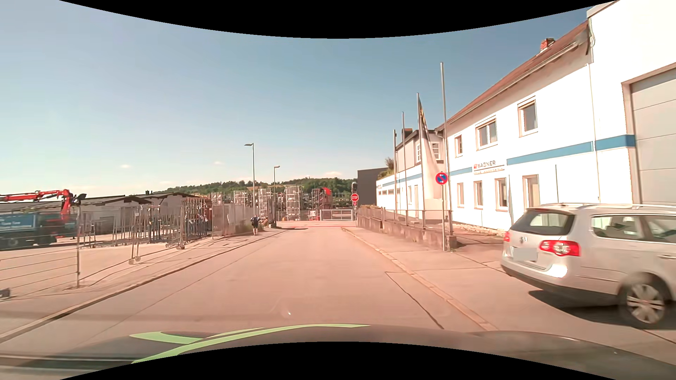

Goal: Follow the waypoints while adhering to traffic rules and regulations

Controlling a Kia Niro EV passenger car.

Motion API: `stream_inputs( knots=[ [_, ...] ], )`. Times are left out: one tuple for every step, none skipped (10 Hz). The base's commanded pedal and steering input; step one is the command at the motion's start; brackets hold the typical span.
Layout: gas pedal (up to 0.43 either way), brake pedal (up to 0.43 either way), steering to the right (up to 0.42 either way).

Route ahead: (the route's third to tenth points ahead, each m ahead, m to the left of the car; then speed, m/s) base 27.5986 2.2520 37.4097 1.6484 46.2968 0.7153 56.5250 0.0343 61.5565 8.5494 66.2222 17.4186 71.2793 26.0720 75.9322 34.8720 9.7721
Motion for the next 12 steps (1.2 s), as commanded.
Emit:
stream_inputs(
  knots=[
    [0.000,0.043,-0.024],
    [0.000,0.049,-0.016],
    [0.000,0.055,-0.013],
    [0.000,0.061,-0.013],
    [0.000,0.067,-0.013],
    [0.000,0.067,-0.014],
    [0.000,0.067,-0.014],
    [0.000,0.073,-0.013],
    [0.000,0.079,-0.013],
    [0.000,0.079,-0.013],
    [0.000,0.085,-0.014],
    [0.000,0.091,-0.013]
  ],
)
